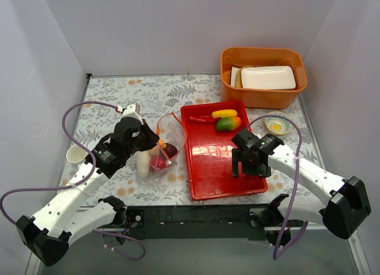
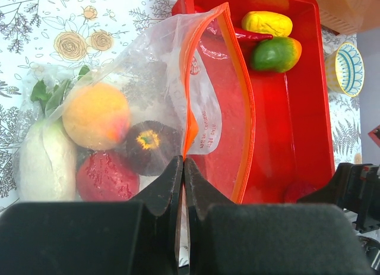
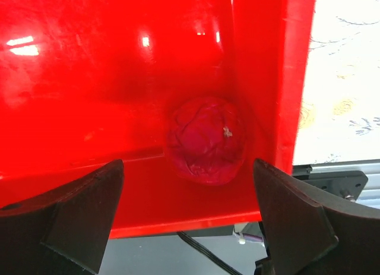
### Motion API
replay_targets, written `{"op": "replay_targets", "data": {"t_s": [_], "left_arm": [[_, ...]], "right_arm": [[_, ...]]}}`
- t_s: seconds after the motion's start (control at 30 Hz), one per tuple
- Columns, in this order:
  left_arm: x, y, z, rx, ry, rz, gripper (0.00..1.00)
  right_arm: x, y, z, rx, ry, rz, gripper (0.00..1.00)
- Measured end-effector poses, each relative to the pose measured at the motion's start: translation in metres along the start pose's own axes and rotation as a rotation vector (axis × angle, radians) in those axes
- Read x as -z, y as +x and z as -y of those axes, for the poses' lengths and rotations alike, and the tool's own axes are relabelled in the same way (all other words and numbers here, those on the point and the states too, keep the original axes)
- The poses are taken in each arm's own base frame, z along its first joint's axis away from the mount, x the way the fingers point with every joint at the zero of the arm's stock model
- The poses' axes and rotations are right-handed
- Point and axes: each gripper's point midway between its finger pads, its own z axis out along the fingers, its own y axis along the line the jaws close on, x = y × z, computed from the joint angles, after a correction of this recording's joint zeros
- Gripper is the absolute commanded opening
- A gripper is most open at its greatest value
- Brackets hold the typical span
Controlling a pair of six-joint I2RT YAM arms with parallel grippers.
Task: Place the food in the zip-top bag and seal the zipper
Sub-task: Pick up the fake fruit from the bin.
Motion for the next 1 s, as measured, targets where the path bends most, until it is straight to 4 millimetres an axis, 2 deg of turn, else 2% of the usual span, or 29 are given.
{"op": "replay_targets", "data": {"t_s": [0.23,0.5,0.53,0.67,0.87,1.0], "left_arm": [[0.0,0.001,0.001,0.0,0.004,-0.005,0.0],[0.0,0.004,-0.002,0.002,0.002,-0.008,0.0],[0.0,0.004,-0.002,0.002,0.002,-0.008,0.0],[-0.001,0.005,-0.002,0.002,0.0,-0.01,0.0],[-0.001,0.005,-0.003,0.002,0.0,-0.011,0.0],[0.0,0.005,-0.003,0.003,0.0,-0.01,0.0]], "right_arm": [[-0.015,0.008,0.001,0.035,0.008,-0.036,0.8],[-0.029,0.014,-0.003,0.076,0.008,-0.085,0.77],[-0.03,0.014,-0.004,0.08,0.006,-0.089,0.72],[-0.033,0.013,-0.01,0.102,-0.015,-0.09,0.65],[-0.033,0.007,-0.031,0.142,-0.1,-0.102,0.65],[-0.032,-0.005,-0.052,0.17,-0.173,-0.075,0.62]]}}
